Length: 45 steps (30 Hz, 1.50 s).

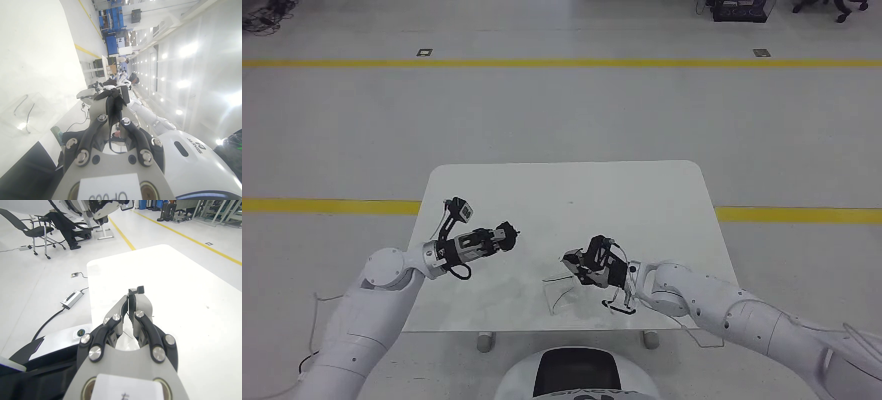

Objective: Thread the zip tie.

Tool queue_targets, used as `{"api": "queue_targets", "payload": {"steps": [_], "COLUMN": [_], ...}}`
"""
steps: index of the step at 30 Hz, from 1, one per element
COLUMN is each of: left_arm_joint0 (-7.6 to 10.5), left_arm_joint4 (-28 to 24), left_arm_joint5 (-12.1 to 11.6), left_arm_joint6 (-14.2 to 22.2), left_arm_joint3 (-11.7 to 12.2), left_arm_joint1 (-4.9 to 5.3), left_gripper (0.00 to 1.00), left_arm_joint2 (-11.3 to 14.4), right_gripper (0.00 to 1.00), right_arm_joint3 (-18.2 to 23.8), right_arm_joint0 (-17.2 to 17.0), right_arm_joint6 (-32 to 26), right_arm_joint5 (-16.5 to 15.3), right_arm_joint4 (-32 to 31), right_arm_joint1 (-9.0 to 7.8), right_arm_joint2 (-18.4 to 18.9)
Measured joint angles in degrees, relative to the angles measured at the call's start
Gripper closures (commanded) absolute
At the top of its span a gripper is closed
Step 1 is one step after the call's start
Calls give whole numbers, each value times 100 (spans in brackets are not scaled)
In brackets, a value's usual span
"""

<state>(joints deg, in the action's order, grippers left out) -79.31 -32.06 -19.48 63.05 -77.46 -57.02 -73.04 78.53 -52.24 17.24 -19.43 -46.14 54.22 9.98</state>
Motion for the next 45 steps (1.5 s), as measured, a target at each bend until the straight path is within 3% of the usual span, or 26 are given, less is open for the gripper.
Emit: {"api": "queue_targets", "payload": {"steps": [5,10,15,26,35,40,45], "left_arm_joint0": [-72,-226,-311,-324,-726,-850,-845], "left_arm_joint4": [1787,2519,2635,2664,2657,2544,2552], "left_arm_joint5": [0,0,0,25,271,249,174], "left_arm_joint6": [-421,-783,-990,-1085,-2586,-2990,-3029], "left_arm_joint3": [-472,-725,-774,-800,-1022,-1097,-1136], "left_arm_joint1": [77,103,109,104,41,15,13], "left_gripper": [100,100,100,100,100,100,100], "left_arm_joint2": [67,128,190,238,364,425,434], "right_gripper": [100,100,100,100,100,100,100], "right_arm_joint3": [169,349,459,483,262,54,6], "right_arm_joint0": [-99,-93,-78,-140,-671,-817,-824], "right_arm_joint6": [-3,-62,-103,-34,711,842,849], "right_arm_joint5": [-5,-5,-5,26,73,-3,36], "right_arm_joint4": [406,800,1220,1274,1289,1260,1181], "right_arm_joint1": [-39,-111,-143,-132,76,240,277], "right_arm_joint2": [179,212,180,223,547,676,706]}}
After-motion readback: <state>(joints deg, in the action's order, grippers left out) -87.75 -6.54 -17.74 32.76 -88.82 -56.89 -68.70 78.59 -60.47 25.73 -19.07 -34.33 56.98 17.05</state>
